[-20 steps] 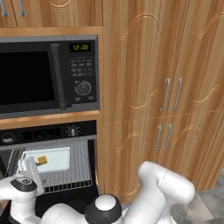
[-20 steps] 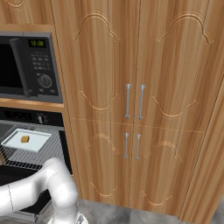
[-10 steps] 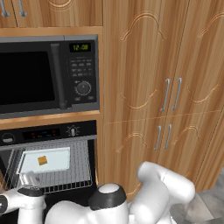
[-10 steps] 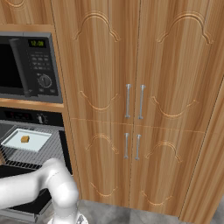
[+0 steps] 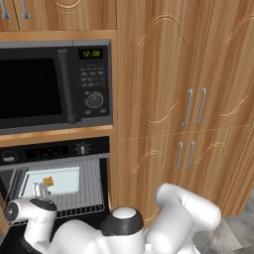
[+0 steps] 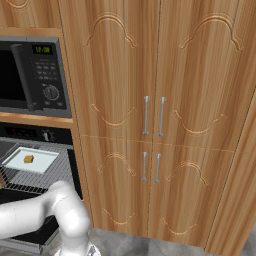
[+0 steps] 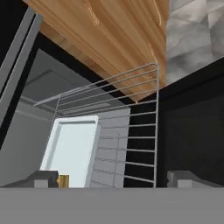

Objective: Take the baked cake out of the oven and place it on the plate for cooling. Then close the oven door.

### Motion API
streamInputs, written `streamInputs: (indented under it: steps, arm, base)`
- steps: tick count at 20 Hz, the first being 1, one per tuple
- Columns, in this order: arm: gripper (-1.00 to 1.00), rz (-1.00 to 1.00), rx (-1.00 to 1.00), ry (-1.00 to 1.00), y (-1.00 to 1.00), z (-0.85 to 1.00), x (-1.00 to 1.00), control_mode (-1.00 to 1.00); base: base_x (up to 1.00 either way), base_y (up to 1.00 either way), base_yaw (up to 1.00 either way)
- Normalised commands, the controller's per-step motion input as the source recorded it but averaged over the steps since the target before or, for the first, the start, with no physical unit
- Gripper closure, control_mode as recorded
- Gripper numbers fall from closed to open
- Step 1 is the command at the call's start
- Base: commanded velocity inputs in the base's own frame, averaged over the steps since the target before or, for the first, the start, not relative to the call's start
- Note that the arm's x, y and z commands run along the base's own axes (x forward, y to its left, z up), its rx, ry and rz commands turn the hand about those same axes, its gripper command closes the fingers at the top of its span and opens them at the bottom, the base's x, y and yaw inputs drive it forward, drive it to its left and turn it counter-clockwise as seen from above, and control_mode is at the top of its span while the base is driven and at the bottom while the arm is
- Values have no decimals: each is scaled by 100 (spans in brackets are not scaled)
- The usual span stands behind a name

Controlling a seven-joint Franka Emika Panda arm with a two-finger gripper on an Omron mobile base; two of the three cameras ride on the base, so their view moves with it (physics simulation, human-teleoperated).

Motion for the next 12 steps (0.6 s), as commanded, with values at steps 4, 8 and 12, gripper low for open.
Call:
streamInputs:
  steps: [4,8,12]
  arm:
    - [-100,-46,14,0,22,32,16,-100]
    - [-100,-53,17,1,27,20,3,-100]
    - [-100,-56,25,0,18,5,3,-100]
  base:
    - [0,0,0]
    - [0,0,0]
    - [0,0,0]
